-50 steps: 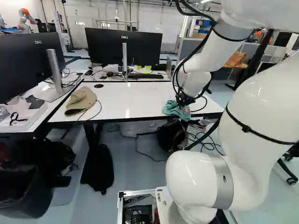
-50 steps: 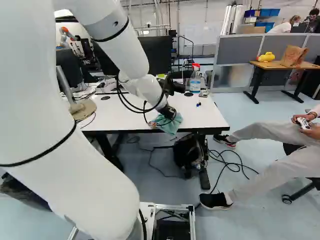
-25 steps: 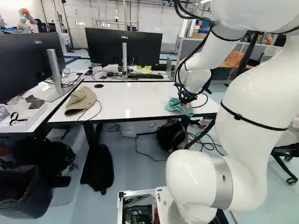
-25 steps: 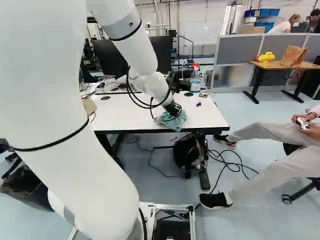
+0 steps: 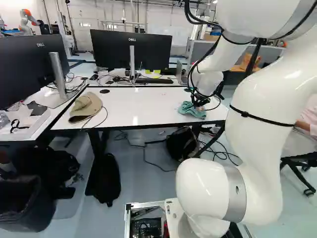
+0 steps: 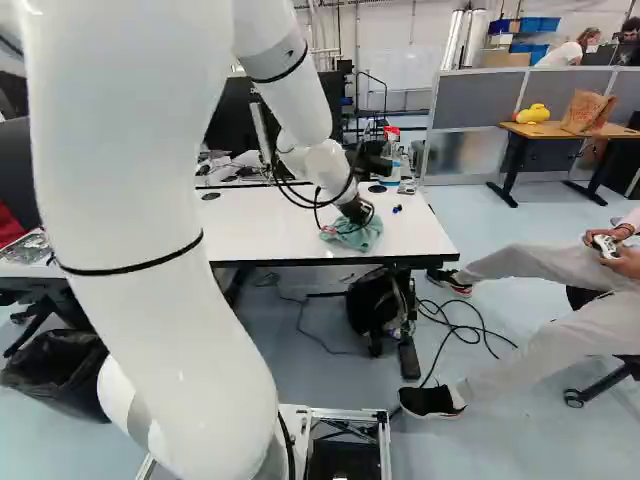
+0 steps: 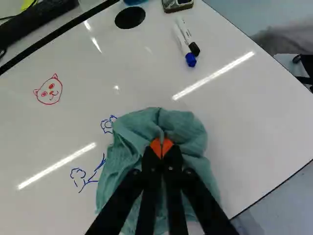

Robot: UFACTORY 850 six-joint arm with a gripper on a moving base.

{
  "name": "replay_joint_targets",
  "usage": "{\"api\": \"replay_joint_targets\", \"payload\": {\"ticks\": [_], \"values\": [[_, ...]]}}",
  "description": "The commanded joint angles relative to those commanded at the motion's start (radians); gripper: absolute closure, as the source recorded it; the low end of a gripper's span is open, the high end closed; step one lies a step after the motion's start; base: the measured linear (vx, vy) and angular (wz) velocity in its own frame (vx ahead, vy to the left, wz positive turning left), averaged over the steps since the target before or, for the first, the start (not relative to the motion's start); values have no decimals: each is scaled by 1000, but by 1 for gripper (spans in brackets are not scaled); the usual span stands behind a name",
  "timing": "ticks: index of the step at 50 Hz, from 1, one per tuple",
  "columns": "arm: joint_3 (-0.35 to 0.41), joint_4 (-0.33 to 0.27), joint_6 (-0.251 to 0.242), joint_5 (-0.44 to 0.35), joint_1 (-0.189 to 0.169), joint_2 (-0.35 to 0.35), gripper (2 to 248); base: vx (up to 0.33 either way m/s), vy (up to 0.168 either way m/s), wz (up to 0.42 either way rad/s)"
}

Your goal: Clean the table with the green towel

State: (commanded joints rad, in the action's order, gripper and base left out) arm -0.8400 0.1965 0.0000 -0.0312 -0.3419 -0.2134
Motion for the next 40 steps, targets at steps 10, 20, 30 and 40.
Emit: {"api": "replay_joint_targets", "payload": {"ticks": [10,20,30,40], "values": [[-52,0,0,0,3,-44,227,0,0,0],[-101,0,0,0,16,-85,227,0,0,0],[-145,0,0,0,36,-121,227,0,0,0],[-178,0,0,0,62,-147,227,0,0,0]]}}
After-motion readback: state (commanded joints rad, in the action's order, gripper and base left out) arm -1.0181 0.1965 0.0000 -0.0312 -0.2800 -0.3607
